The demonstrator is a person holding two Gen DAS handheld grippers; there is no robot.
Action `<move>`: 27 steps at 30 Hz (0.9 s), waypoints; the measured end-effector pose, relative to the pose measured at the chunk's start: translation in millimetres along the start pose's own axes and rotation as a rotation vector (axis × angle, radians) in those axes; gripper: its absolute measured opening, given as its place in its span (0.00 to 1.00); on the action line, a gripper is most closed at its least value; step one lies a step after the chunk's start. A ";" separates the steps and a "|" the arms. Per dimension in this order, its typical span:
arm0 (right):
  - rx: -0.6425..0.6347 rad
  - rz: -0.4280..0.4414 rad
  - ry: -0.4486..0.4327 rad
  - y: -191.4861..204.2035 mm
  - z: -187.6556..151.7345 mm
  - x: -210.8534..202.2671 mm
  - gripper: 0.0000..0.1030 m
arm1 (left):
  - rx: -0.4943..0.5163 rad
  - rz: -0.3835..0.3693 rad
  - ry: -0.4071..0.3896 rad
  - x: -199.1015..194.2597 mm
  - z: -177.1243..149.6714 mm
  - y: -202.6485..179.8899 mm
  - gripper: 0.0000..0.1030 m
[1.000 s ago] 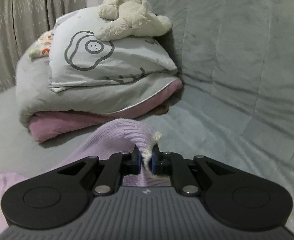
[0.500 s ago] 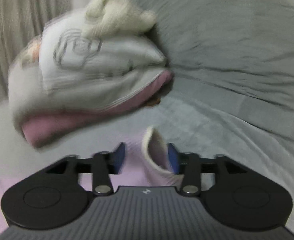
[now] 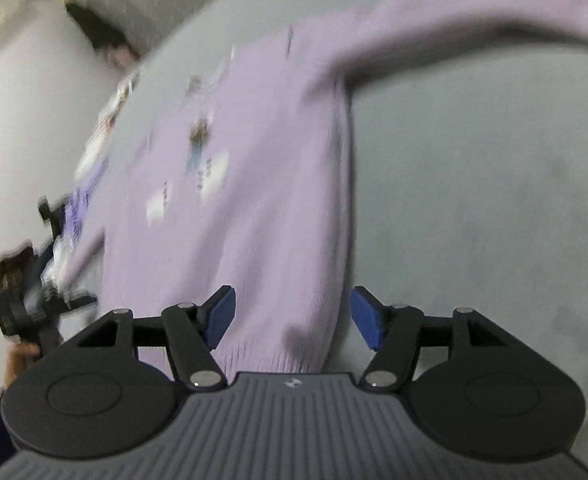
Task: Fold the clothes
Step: 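Grasp the hem with the left gripper while the right gripper holds the hem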
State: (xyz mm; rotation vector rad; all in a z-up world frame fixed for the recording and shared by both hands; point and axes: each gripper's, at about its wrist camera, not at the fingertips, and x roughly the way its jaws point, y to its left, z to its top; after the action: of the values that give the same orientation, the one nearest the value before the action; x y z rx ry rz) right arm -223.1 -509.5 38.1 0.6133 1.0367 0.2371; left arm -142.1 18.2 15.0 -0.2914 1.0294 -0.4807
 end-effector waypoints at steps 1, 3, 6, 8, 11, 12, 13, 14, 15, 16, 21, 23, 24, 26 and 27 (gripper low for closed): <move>0.019 0.014 0.000 -5.2 -5.5 2.2 0.64 | -0.003 -0.020 0.012 1.9 -5.0 -0.7 0.99; 0.032 0.058 0.001 -12.9 -16.4 7.9 0.64 | 0.023 -0.032 0.008 4.8 -13.6 -6.0 0.99; 0.060 0.109 -0.015 -15.4 -20.5 14.3 0.63 | 0.073 -0.051 0.003 9.6 -21.2 -18.1 0.99; 0.051 0.157 0.007 -7.6 -21.6 21.1 0.62 | 0.064 -0.083 0.004 12.1 -21.8 -22.9 0.99; -0.031 0.065 0.018 13.0 -28.4 29.5 0.56 | 0.128 -0.148 0.027 15.0 -25.7 -35.6 0.87; -0.038 0.040 0.007 15.7 -29.3 29.4 0.42 | 0.169 -0.114 0.027 16.7 -28.4 -40.5 0.76; -0.037 0.034 0.005 15.8 -29.6 29.3 0.31 | 0.185 -0.085 0.025 18.6 -30.1 -42.5 0.71; -0.020 0.040 0.001 12.2 -30.4 26.8 0.17 | 0.185 -0.063 0.019 20.2 -32.0 -42.2 0.64; -0.002 0.046 -0.004 8.8 -31.1 24.4 0.16 | 0.181 -0.050 0.011 20.3 -32.6 -41.8 0.53; -0.004 0.048 -0.007 8.6 -31.7 22.7 0.15 | 0.173 -0.042 0.007 19.7 -31.5 -41.4 0.41; -0.028 0.035 -0.067 17.6 -36.8 7.7 0.10 | 0.185 -0.027 -0.006 16.8 -29.5 -48.3 0.11; -0.026 0.039 -0.093 18.5 -38.9 3.9 0.09 | 0.177 -0.008 -0.016 13.3 -29.1 -51.1 0.11; -0.016 0.050 -0.128 21.6 -39.9 -5.3 0.09 | 0.173 -0.004 -0.019 9.5 -29.6 -50.6 0.11; -0.022 0.059 -0.152 23.7 -40.7 -15.9 0.09 | 0.170 -0.013 -0.041 -7.8 -30.8 -50.2 0.10; -0.029 0.062 -0.166 27.0 -41.5 -22.9 0.09 | 0.165 -0.027 -0.056 -15.5 -30.1 -51.2 0.10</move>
State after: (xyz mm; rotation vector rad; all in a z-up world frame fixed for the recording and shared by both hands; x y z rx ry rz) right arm -267.6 -483.1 55.5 0.6292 0.8544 0.2511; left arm -187.4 -18.1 34.9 -0.1712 0.9259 -0.5757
